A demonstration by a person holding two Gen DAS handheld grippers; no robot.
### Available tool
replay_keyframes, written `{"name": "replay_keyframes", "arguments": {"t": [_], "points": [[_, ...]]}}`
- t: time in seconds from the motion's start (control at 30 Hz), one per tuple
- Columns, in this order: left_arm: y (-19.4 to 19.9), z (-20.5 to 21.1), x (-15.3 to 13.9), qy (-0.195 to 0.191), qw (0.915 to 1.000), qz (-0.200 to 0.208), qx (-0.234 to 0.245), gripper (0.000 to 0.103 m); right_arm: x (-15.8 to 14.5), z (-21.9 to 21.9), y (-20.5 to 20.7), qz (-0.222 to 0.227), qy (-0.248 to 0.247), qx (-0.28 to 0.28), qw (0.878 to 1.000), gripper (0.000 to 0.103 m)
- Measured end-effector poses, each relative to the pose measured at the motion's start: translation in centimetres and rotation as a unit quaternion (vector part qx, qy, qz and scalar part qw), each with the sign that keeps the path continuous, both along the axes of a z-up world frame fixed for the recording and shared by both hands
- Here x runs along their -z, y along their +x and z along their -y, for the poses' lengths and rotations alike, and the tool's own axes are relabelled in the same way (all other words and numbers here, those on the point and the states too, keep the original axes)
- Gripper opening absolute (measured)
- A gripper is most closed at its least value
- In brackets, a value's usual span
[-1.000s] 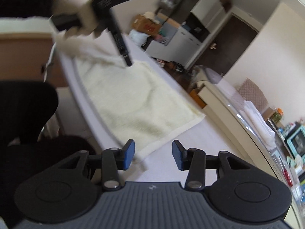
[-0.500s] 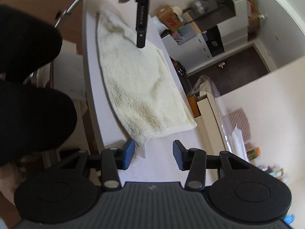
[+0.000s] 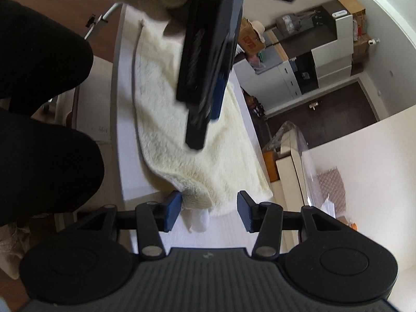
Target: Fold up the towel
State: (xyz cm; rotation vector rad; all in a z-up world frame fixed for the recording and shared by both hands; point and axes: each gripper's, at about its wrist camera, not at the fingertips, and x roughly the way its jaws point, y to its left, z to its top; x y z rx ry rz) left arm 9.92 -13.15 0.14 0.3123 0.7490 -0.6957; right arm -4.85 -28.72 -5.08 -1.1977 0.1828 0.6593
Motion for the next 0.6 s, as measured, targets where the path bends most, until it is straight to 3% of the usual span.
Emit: {"name": "replay_keyframes", "arguments": {"t": [0.1, 0.27, 0.37, 0.6], "points": [[0.4, -0.5, 0.4, -0.005, 0.9999, -0.01, -0.006, 0.065, -0.5, 0.0, 0.5, -0.003, 0.011, -0.001, 1.0, 0.051], [0.8, -1.1, 0.5, -0.017, 0.9996, -0.019, -0.01, 0.066, 0.4, -0.5, 0.8, -0.01, -0.032, -0.03, 0.999, 0.048], [0.9, -0.9, 0.6, -0.016, 0.9997, -0.017, -0.006, 0.068, 0.0, -0.7, 0.9, -0.02, -0.017, -0.039, 0.999, 0.047], [1.0, -1.0, 0.6, -0.018, 0.9997, -0.018, -0.002, 0.068, -0.3, -0.3, 1.5, -0.033, -0.039, -0.03, 0.998, 0.028]]}}
